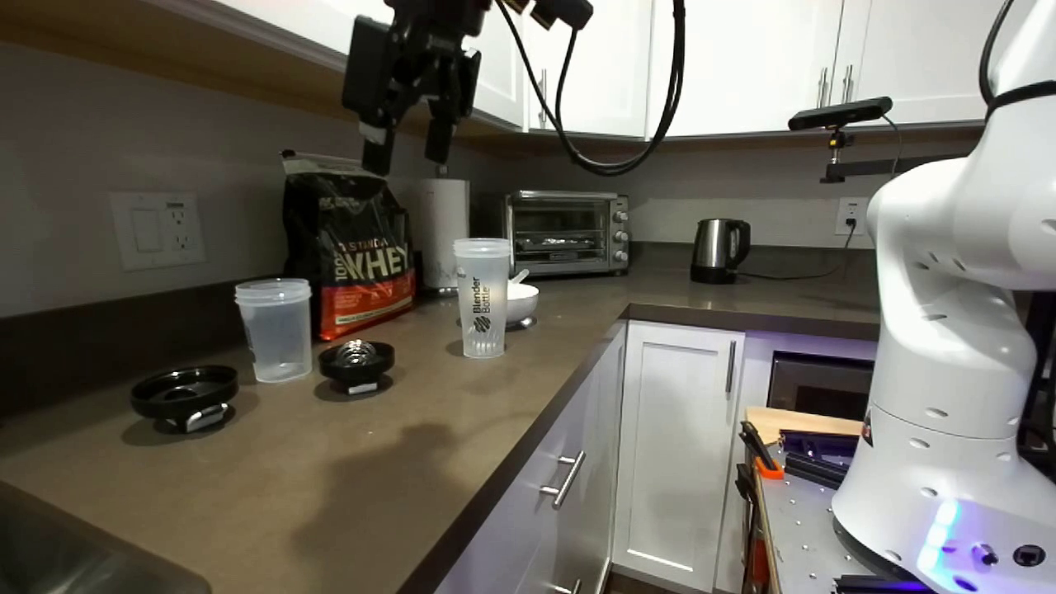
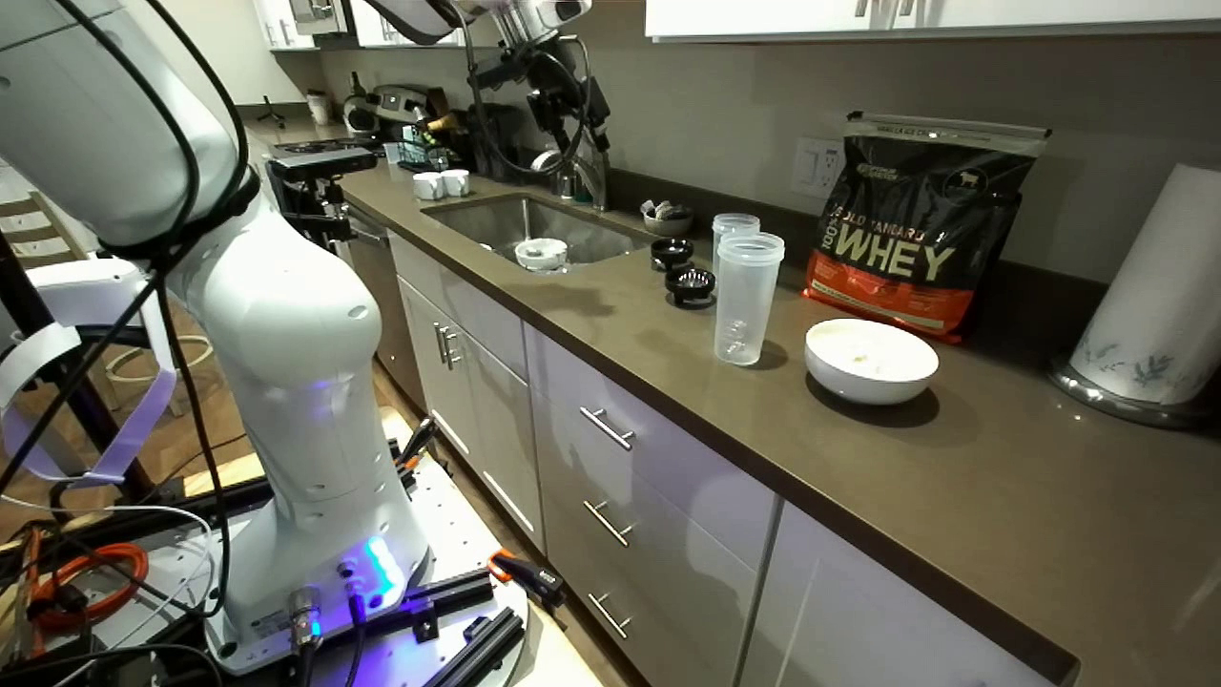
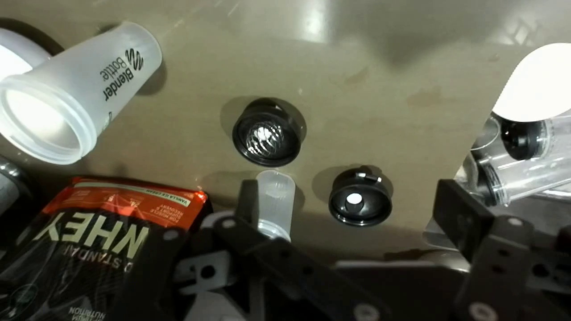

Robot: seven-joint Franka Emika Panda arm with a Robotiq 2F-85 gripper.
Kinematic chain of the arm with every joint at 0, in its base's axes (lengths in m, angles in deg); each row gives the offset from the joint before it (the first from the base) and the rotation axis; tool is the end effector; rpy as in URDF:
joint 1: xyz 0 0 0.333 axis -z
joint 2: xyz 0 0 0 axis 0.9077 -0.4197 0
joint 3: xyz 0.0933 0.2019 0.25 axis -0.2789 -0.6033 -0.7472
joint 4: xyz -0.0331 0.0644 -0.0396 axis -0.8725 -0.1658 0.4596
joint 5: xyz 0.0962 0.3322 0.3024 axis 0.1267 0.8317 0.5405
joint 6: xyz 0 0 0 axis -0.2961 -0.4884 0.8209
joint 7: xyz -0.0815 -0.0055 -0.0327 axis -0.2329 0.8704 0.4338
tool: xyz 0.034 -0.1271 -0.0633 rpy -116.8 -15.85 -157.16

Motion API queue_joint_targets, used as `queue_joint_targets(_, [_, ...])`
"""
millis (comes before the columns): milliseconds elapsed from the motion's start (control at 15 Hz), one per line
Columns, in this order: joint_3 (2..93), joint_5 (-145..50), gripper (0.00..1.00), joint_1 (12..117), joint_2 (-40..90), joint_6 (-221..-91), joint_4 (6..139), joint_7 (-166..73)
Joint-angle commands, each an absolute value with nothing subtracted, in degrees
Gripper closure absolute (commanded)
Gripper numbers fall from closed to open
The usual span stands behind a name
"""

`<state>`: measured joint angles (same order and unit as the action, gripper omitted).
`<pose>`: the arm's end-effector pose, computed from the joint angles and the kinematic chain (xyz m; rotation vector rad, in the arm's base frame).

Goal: Move the clear bottle on the left forward

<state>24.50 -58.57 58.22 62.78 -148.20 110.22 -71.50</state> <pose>0.4906 0.2312 0.4867 2.9074 0.0868 0.5968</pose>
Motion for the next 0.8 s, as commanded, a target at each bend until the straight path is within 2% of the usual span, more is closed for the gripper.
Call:
queue_joint_targets(0, [22.82,-65.38,0.00,60.96,63.81,-156.03,115.04,-78.24])
queue_joint_targets(333, [23.22,-73.57,0.00,65.68,60.81,-163.33,117.46,-86.09])
queue_joint_targets(733, [24.69,-78.25,0.00,68.56,52.90,-167.33,113.97,-89.88])
